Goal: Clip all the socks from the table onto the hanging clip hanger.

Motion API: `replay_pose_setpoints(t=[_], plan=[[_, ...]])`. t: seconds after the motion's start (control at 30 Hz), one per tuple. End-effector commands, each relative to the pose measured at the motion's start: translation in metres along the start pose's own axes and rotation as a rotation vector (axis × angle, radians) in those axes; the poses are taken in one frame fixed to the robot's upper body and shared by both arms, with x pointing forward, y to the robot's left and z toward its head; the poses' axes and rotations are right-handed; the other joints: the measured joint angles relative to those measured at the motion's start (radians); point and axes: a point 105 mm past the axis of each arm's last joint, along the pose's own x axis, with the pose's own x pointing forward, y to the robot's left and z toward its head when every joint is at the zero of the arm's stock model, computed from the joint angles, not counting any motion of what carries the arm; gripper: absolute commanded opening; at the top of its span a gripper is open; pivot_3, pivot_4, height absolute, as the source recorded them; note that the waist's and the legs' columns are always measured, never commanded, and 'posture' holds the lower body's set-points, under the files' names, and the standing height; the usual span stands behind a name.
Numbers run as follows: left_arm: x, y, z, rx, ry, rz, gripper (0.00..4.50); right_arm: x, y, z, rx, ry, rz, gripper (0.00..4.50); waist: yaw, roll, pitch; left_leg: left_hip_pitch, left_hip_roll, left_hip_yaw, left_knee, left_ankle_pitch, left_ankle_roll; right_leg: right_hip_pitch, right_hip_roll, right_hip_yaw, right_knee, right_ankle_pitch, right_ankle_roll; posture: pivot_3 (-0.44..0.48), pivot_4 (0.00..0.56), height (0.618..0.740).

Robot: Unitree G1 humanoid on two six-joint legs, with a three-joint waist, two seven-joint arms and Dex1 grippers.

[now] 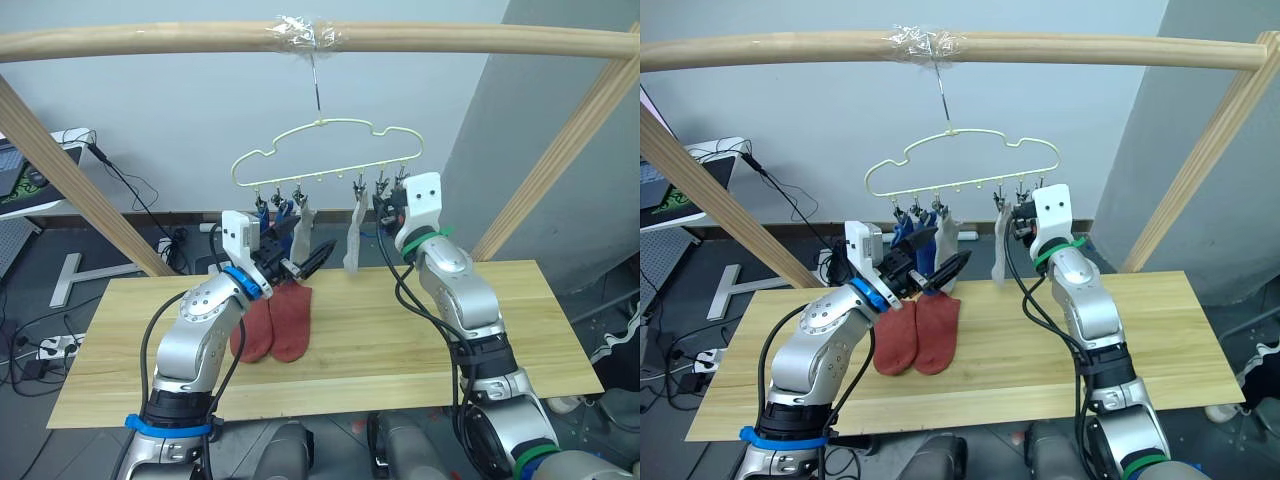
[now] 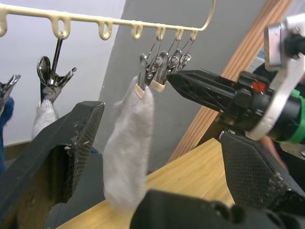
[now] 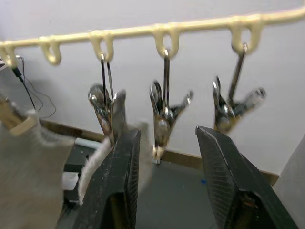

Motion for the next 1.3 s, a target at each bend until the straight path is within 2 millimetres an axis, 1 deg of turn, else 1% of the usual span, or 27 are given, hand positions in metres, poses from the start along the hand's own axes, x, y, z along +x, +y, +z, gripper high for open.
replay_pose_setpoints(t=[0.03, 0.43, 0.53, 0.57, 0.77, 0.9, 1.3], plan=[[0.002, -0.005, 0.014, 0.025, -0.049, -0.013, 4.50, 0.004, 0.001, 0.017, -0.003, -0.067, -0.001, 1.92, 0.001, 0.000, 0.000, 0.000, 0.000, 0.000, 0.000, 0.000, 0.000, 0.000, 0.000, 0.000, 0.000, 0.000, 0.000, 0.024, 0.165, 0.740], [0.002, -0.005, 0.019, 0.027, -0.062, -0.005, 4.50, 0.014, -0.005, 0.021, -0.016, -0.078, -0.009, 1.92, 0.000, 0.000, 0.000, 0.001, 0.000, 0.000, 0.000, 0.000, 0.000, 0.000, 0.000, 0.000, 0.001, 0.000, 0.000, 0.032, 0.169, 0.740], [0.004, -0.006, 0.021, 0.029, -0.067, -0.009, 4.50, 0.017, -0.004, 0.021, -0.016, -0.080, -0.005, 1.92, 0.000, 0.000, 0.000, 0.001, 0.000, 0.001, 0.000, 0.000, 0.000, 0.000, 0.000, 0.000, 0.001, 0.000, 0.000, 0.032, 0.169, 0.740], [0.004, -0.006, 0.024, 0.030, -0.073, -0.014, 4.50, 0.018, -0.004, 0.022, -0.014, -0.082, -0.003, 1.92, 0.001, 0.000, 0.000, 0.001, 0.000, 0.001, 0.000, 0.000, 0.000, 0.000, 0.000, 0.000, 0.001, 0.000, 0.000, 0.032, 0.177, 0.740], [0.004, -0.011, 0.037, 0.036, -0.103, -0.055, 4.50, 0.021, 0.000, 0.024, 0.009, -0.091, 0.010, 1.92, 0.001, 0.000, 0.000, 0.001, 0.000, 0.000, 0.000, 0.000, 0.000, 0.000, 0.000, 0.000, 0.001, 0.000, 0.000, 0.032, 0.179, 0.740], [0.005, -0.012, 0.041, 0.046, -0.109, -0.067, 4.50, 0.021, 0.002, 0.024, 0.022, -0.092, 0.016, 1.92, 0.000, 0.000, 0.000, 0.001, 0.000, 0.000, 0.000, 0.000, 0.000, 0.000, 0.000, 0.000, 0.002, 0.000, -0.001, 0.038, 0.183, 0.740], [0.008, -0.015, 0.044, 0.045, -0.121, -0.066, 4.50, 0.024, 0.004, 0.025, 0.078, -0.097, 0.017, 1.92, 0.001, 0.000, 0.000, 0.001, 0.000, 0.000, 0.000, 0.000, 0.000, 0.000, 0.000, 0.000, 0.002, 0.000, -0.001, 0.043, 0.190, 0.740]])
